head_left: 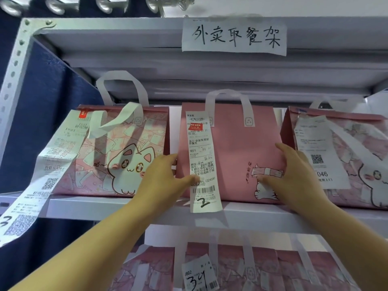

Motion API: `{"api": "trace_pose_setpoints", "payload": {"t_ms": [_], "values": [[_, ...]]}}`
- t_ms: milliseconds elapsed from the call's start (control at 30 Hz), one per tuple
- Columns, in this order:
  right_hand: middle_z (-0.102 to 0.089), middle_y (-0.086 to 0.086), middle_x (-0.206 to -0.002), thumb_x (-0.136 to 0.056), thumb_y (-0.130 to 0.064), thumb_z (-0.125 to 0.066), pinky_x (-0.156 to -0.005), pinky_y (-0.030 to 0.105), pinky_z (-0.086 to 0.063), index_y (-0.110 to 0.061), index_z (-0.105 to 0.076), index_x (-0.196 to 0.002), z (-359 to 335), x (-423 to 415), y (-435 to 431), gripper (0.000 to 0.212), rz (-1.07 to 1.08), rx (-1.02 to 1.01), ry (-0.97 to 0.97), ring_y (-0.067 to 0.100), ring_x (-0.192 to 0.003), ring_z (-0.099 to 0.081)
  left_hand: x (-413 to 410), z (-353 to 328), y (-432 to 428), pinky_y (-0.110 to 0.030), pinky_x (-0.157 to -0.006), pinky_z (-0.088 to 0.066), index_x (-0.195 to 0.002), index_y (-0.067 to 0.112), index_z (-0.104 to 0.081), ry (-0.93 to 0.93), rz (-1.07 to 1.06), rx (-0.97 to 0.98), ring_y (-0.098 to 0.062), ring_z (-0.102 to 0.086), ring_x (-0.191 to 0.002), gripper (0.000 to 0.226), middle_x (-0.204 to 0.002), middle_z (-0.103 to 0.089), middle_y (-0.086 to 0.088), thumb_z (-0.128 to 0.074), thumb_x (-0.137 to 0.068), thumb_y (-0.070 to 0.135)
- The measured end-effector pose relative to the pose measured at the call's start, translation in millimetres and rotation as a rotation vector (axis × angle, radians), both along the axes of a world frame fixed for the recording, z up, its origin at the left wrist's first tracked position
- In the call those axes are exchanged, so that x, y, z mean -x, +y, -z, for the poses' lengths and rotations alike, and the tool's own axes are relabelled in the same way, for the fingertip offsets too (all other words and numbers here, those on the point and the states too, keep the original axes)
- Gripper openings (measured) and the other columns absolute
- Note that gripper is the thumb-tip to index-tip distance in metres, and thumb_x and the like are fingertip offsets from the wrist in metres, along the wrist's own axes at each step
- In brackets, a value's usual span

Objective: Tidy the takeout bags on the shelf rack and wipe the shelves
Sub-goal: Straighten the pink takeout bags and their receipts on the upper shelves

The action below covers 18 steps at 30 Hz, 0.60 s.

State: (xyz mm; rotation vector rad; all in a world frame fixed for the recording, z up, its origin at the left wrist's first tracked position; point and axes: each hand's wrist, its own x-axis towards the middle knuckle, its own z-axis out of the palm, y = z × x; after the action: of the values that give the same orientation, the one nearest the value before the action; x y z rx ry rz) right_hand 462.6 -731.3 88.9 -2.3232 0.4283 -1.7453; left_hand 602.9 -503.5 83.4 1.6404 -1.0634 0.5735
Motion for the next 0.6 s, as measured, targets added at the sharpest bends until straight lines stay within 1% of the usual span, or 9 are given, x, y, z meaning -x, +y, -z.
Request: {"api": "trace_pose_setpoints", "payload": {"t_ms": [133, 200, 233, 267, 333, 400, 500, 567, 600], "values": [[-0.043, 0.003, -0.131, -0.07, -0.028, -0.076, -0.082, 0.03, -0.034, -0.026, -0.031, -0.14, 0, 0, 0, 0.083, 0.007, 0.003, 0.019, 0.02, -0.113, -0.044, 2, 0, 1, -0.028, -0.07, -0.057, -0.099, 0.03, -0.063, 0.011, -0.012, -0.011, 0.0, -0.068, -0.079, 0.022, -0.097, -0.071, 0.016, -0.071, -0.079, 0.033], [-0.042, 0.002, -0.131, -0.071, -0.031, -0.075, -0.084, 0.033, -0.037, -0.026, -0.03, -0.14, 0, 1, 1, 0.082, 0.01, -0.006, 0.031, 0.021, -0.114, -0.045, 2, -1, 1, -0.023, -0.064, -0.056, -0.102, 0.03, -0.062, 0.008, -0.03, -0.016, 0.001, -0.067, -0.077, 0.024, -0.098, -0.07, 0.015, -0.069, -0.08, 0.036], [-0.042, 0.002, -0.132, -0.072, -0.032, -0.074, -0.086, 0.036, -0.038, -0.027, -0.03, -0.14, -1, 1, 2, 0.082, 0.014, -0.014, 0.039, 0.021, -0.114, -0.045, 2, -2, 1, -0.023, -0.063, -0.055, -0.105, 0.029, -0.061, 0.009, -0.045, -0.024, 0.0, -0.067, -0.078, 0.028, -0.101, -0.07, 0.014, -0.068, -0.08, 0.039], [-0.041, 0.002, -0.133, -0.073, -0.033, -0.073, -0.088, 0.037, -0.039, -0.027, -0.029, -0.141, -1, 2, 3, 0.081, 0.017, -0.022, 0.046, 0.021, -0.115, -0.045, 2, -2, 2, -0.026, -0.066, -0.056, -0.112, 0.028, -0.06, 0.011, -0.068, -0.036, -0.003, -0.066, -0.083, 0.036, -0.105, -0.068, 0.012, -0.068, -0.08, 0.042], [-0.04, 0.003, -0.135, -0.075, -0.033, -0.072, -0.091, 0.039, -0.04, -0.025, -0.03, -0.141, -2, 3, 5, 0.079, 0.01, -0.035, 0.054, 0.022, -0.116, -0.044, 2, -3, 3, -0.036, -0.079, -0.055, -0.126, 0.024, -0.052, 0.021, -0.134, -0.051, -0.01, -0.062, -0.094, 0.055, -0.117, -0.063, 0.005, -0.066, -0.078, 0.048], [-0.041, 0.004, -0.134, -0.076, -0.033, -0.07, -0.095, 0.04, -0.041, -0.023, -0.031, -0.14, -3, 5, 9, 0.076, 0.006, -0.048, 0.051, 0.023, -0.117, -0.044, 4, -4, 6, -0.038, -0.086, -0.051, -0.133, 0.021, -0.046, 0.012, -0.175, -0.039, -0.014, -0.058, -0.098, 0.066, -0.124, -0.059, 0.0, -0.066, -0.077, 0.051], [-0.044, 0.005, -0.129, -0.077, -0.031, -0.07, -0.097, 0.045, -0.043, -0.021, -0.038, -0.134, -3, 12, 14, 0.066, 0.012, -0.047, 0.007, 0.025, -0.115, -0.046, 10, -7, 11, -0.035, -0.084, -0.05, -0.13, 0.021, -0.049, -0.059, -0.174, -0.015, -0.013, -0.055, -0.098, 0.063, -0.123, -0.058, 0.001, -0.065, -0.077, 0.052], [-0.049, 0.003, -0.122, -0.077, -0.028, -0.07, -0.092, 0.042, -0.046, -0.021, -0.044, -0.127, -3, 18, 19, 0.057, 0.009, -0.048, -0.056, 0.023, -0.107, -0.051, 15, -12, 14, -0.031, -0.08, -0.05, -0.122, 0.023, -0.052, -0.119, -0.143, -0.003, -0.011, -0.056, -0.096, 0.056, -0.115, -0.059, 0.005, -0.064, -0.077, 0.053], [-0.052, 0.002, -0.116, -0.077, -0.025, -0.07, -0.088, 0.039, -0.047, -0.02, -0.047, -0.123, -2, 22, 21, 0.052, 0.006, -0.042, -0.087, 0.021, -0.101, -0.053, 19, -15, 15, -0.027, -0.076, -0.048, -0.118, 0.024, -0.053, -0.147, -0.124, -0.005, -0.008, -0.056, -0.094, 0.052, -0.111, -0.058, 0.007, -0.063, -0.077, 0.053]]}}
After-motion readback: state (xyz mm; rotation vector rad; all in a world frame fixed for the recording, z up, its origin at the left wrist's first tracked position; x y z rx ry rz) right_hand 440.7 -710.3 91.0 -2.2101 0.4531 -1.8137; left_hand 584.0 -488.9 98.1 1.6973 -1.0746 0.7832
